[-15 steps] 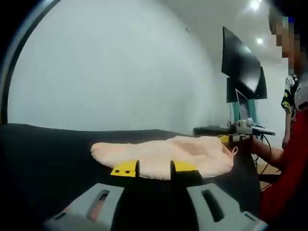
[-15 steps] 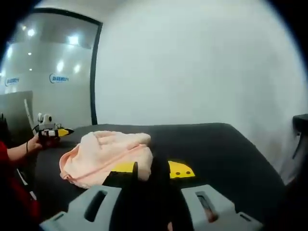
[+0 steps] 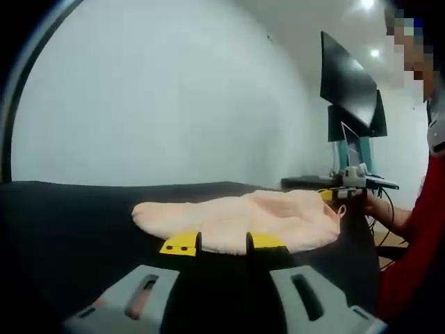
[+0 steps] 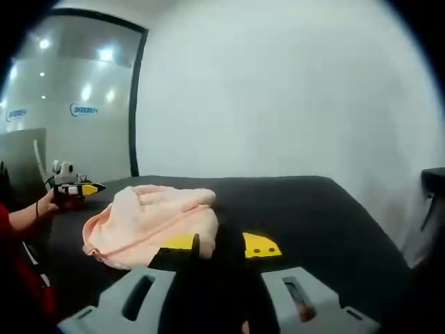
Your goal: Fold the towel on the table until its edges align and the towel forms a compact rectangular stack.
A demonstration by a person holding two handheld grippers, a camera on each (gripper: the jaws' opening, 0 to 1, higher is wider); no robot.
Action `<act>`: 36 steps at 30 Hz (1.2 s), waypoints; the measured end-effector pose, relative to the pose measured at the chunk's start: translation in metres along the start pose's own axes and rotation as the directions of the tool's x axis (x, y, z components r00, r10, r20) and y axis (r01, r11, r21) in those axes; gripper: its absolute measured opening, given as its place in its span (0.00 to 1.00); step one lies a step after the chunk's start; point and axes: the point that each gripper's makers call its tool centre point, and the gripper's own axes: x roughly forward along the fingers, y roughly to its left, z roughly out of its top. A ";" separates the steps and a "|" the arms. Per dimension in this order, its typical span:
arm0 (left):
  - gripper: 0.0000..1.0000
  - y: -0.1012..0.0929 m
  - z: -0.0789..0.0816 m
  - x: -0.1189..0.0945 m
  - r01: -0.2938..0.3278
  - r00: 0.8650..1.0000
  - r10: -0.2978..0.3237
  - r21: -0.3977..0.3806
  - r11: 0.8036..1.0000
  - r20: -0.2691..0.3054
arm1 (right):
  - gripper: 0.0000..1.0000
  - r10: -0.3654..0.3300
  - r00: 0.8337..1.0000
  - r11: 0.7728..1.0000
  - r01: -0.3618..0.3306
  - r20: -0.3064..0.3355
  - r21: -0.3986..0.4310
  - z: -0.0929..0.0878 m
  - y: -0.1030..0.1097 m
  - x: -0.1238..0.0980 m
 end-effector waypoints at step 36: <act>0.26 0.003 -0.002 -0.001 -0.010 1.000 0.010 0.012 1.000 -0.018 | 0.20 -0.001 1.000 0.999 0.001 0.026 0.032 0.005 0.001 -0.003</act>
